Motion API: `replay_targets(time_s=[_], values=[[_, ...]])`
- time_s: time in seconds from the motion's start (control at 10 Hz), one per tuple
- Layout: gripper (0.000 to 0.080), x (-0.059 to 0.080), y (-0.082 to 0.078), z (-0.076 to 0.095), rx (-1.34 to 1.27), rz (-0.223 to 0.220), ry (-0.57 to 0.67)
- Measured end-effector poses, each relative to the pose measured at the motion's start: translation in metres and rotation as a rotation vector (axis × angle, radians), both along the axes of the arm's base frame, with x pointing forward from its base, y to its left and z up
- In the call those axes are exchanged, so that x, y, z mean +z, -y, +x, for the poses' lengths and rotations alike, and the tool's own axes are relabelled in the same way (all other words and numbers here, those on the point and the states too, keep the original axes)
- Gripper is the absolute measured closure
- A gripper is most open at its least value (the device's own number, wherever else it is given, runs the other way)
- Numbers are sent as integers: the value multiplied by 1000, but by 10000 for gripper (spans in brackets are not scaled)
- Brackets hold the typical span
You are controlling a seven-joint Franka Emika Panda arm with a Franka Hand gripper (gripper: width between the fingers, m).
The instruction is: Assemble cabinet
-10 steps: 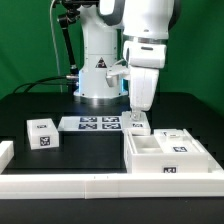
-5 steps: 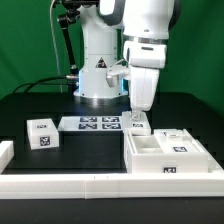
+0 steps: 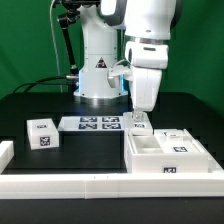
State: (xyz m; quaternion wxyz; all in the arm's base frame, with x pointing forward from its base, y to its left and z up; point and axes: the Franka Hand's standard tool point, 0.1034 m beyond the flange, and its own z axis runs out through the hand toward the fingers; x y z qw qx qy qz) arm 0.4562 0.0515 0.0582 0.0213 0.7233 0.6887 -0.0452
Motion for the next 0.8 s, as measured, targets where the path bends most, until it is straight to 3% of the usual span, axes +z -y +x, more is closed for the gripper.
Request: replay_targets(time_s=[0.8], values=[[729,0,-6,7,5,-1,-2]])
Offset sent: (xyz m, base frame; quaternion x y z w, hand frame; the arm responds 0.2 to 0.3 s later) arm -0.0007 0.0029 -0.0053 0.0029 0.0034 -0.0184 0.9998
